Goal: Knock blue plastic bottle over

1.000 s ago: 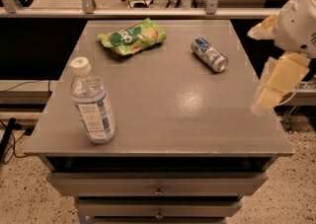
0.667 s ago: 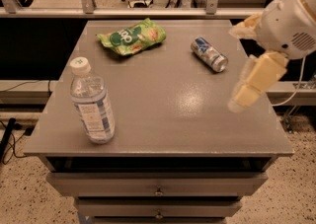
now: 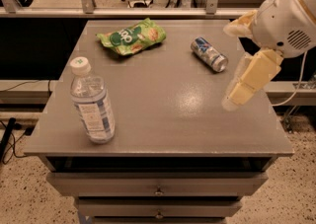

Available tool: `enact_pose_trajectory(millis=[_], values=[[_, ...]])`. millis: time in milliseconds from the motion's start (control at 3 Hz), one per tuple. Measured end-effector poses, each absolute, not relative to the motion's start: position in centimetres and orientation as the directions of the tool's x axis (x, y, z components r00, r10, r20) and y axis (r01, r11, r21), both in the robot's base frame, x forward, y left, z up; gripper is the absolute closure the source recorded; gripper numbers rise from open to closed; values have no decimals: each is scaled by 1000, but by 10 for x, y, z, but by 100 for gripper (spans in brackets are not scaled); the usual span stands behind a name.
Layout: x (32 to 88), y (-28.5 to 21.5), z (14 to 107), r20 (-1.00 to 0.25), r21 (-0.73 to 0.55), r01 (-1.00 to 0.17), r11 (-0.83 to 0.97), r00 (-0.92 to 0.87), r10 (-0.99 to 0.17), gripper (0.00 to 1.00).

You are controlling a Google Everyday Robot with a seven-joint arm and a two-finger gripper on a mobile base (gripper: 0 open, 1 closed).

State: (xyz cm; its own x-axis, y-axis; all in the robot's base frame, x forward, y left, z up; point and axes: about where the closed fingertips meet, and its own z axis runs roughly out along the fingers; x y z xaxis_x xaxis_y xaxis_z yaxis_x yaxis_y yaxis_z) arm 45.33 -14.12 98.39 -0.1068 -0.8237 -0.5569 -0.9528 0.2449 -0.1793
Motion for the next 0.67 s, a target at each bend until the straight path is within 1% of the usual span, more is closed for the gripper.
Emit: enact_pose_trajectory(millis=[333, 667], values=[[451, -117, 971, -599, -148, -963, 226, -95, -795, 0], [445, -68, 951, -678, -103, -977, 185, -67, -732, 0]])
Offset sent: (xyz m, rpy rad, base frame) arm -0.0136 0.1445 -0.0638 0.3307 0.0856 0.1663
